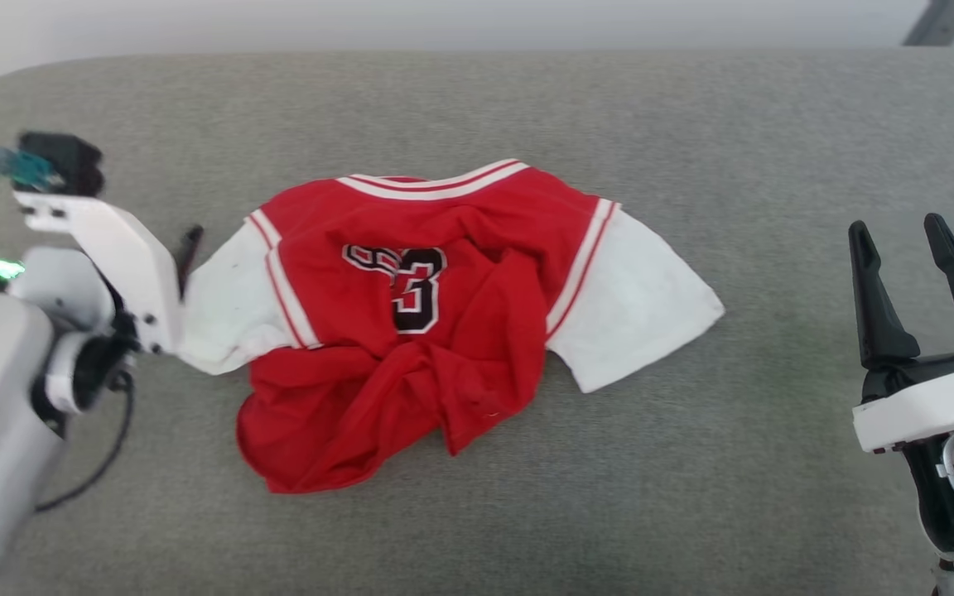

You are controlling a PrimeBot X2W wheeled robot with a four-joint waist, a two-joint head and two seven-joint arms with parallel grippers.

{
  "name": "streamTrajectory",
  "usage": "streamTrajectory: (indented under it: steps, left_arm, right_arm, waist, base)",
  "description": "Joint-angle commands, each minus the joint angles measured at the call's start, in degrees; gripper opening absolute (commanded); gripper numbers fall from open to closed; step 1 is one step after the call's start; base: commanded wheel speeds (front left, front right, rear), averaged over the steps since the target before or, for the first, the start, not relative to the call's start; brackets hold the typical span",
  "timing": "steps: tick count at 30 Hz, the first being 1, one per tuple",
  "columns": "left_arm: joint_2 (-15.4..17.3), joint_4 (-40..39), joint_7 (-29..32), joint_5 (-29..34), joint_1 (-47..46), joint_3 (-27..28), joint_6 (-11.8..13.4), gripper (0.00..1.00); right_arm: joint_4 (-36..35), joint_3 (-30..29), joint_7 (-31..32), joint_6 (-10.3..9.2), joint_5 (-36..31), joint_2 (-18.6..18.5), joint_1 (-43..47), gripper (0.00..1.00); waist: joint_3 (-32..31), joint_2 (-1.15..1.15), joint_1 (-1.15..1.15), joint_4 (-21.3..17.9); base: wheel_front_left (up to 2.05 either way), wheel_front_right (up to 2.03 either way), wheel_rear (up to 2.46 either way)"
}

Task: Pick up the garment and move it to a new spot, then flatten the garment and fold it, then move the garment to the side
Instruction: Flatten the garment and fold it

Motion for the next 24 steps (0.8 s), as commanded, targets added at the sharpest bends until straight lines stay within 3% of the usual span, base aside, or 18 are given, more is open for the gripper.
streamTrajectory:
  steps: [1,8,14,24]
  left_arm:
    - [-0.40,-1.25,-0.17,0.20,1.72,-0.50,0.32,1.00]
    - [-2.09,0.07,2.87,-0.95,1.48,-1.74,0.48,1.00]
    - [-3.76,7.44,8.67,-1.57,-2.62,-3.63,-1.51,1.00]
    - [-6.36,21.09,11.94,-2.53,-8.88,-3.45,-2.60,1.00]
  right_arm:
    - [-0.30,-0.13,0.23,-0.02,-0.18,-0.22,0.65,1.00]
    - [-1.30,1.03,1.55,-0.02,-0.24,-0.64,-0.04,1.00]
    - [-2.58,2.64,2.65,-0.02,0.21,-1.29,-1.40,1.00]
    - [-4.69,4.43,4.50,-0.02,1.73,-4.27,-3.56,1.00]
  waist:
    - [-0.27,0.00,0.00,1.43]
    - [-0.17,0.00,0.00,3.23]
    - [1.38,0.00,0.00,2.55]
    - [6.19,0.00,0.00,0.08]
  base:
    - [0.00,0.00,0.00]
    - [0.00,0.00,0.00]
    - [0.00,0.00,0.00]
    - [0.00,0.00,0.00]
